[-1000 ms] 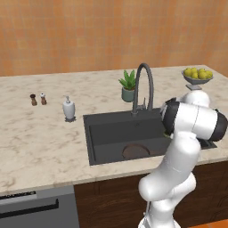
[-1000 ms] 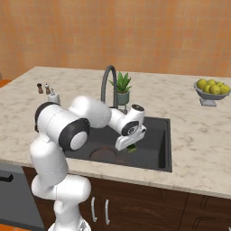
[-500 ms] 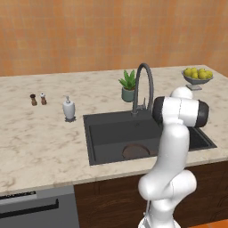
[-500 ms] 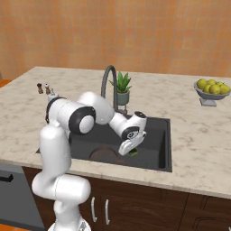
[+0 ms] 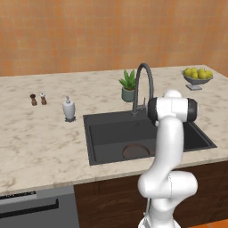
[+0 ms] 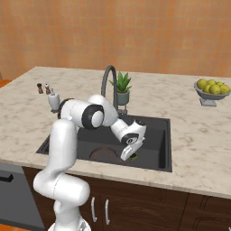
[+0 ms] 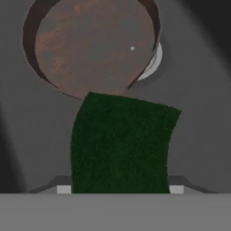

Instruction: Pick the pan and sponge and place them into the sink. Then turn on the water.

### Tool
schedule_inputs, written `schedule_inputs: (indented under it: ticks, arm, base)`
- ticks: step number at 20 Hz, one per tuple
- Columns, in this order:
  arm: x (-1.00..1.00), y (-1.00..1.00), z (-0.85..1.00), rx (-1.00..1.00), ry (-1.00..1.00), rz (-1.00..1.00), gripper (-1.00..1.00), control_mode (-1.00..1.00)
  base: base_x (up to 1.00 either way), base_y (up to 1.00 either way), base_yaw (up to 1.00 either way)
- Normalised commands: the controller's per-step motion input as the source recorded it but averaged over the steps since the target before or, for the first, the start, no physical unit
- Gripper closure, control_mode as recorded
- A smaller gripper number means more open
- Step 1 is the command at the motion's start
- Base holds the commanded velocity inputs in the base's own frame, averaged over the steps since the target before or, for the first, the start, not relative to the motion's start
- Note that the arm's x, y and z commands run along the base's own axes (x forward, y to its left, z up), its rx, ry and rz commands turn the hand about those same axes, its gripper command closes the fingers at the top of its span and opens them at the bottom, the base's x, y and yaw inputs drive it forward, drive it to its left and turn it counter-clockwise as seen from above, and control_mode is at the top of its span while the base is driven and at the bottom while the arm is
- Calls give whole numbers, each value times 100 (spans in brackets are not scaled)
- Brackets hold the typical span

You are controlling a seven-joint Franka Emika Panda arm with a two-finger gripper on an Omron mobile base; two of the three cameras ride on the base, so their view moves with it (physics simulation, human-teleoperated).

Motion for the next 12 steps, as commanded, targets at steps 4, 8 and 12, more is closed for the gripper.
schedule_inputs:
  ticks: [4, 8, 12]
  arm:
    - [36, 0, -61, 2, 0, 7, 100, -100]
    - [26, 0, -38, 0, 0, 4, -100, -100]
    - [14, 0, 1, 0, 0, 2, -100, -100]
  base:
    - [0, 0, 0]
    - [0, 0, 0]
    - [0, 0, 0]
